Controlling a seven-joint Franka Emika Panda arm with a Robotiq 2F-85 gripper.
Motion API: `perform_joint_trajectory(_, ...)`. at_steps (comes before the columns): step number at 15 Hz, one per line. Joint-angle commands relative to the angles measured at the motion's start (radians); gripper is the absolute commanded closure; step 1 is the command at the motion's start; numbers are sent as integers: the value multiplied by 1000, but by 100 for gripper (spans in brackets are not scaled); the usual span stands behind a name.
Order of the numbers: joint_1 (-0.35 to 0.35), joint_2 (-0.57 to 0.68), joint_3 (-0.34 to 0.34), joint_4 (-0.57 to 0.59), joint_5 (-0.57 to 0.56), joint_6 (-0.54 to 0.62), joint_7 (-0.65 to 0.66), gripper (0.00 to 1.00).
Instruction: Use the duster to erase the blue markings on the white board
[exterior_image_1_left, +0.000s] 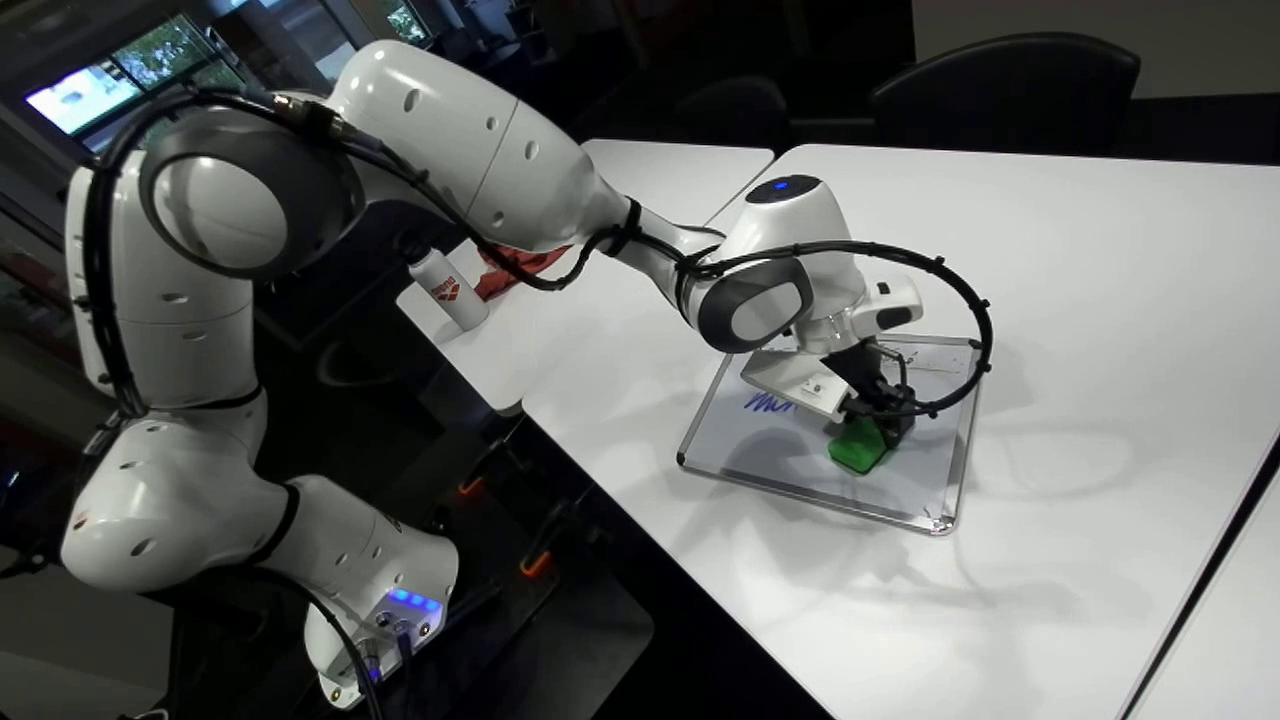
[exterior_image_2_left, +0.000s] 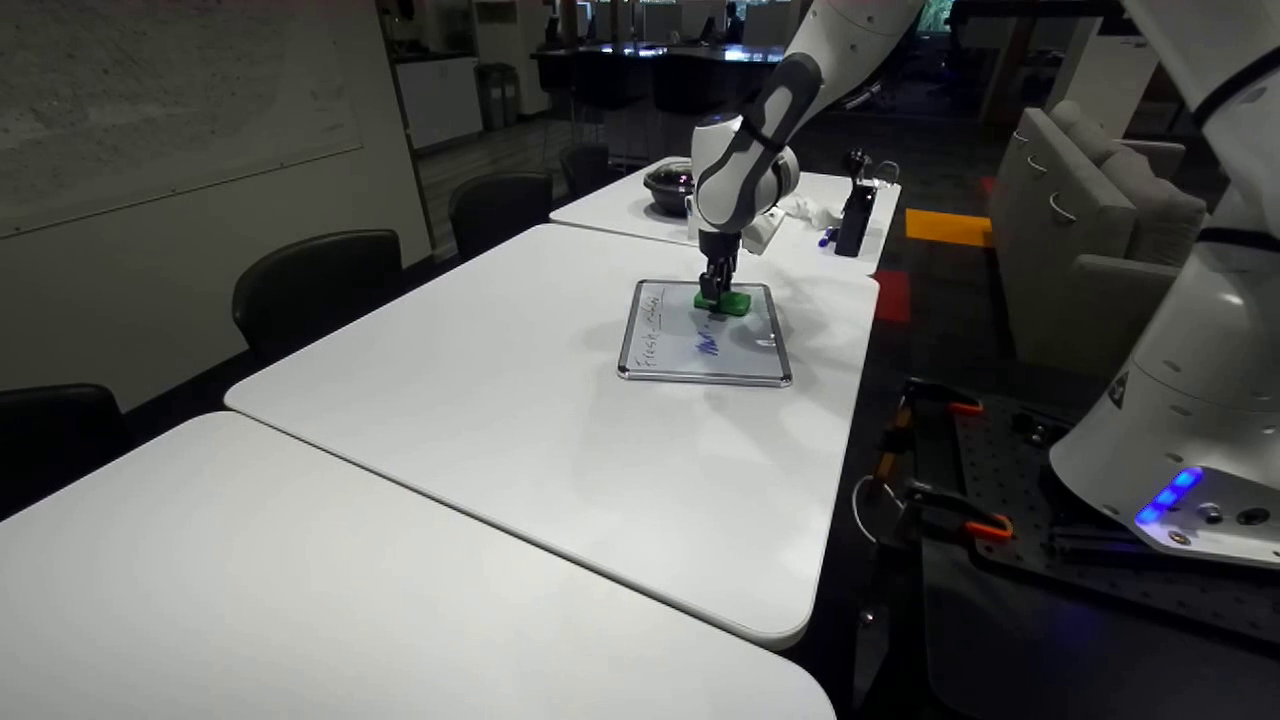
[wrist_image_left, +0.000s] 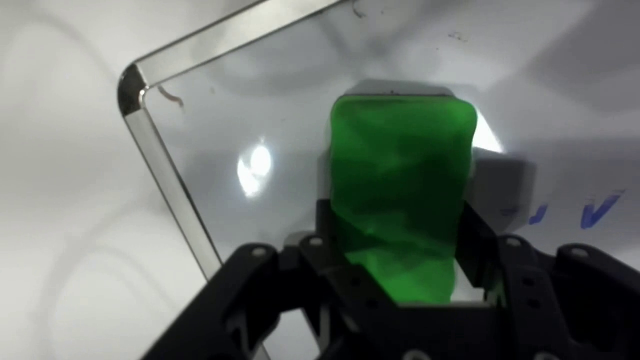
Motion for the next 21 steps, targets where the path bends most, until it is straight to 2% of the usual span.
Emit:
perform_joint_trajectory(1, 0, 25, 36, 19, 6, -51, -42, 67)
perform_joint_trajectory(9, 48, -11, 63, -90, -37, 2, -111, 67)
perform_joint_trajectory(21, 138, -103, 128, -336, -103, 74, -149, 67)
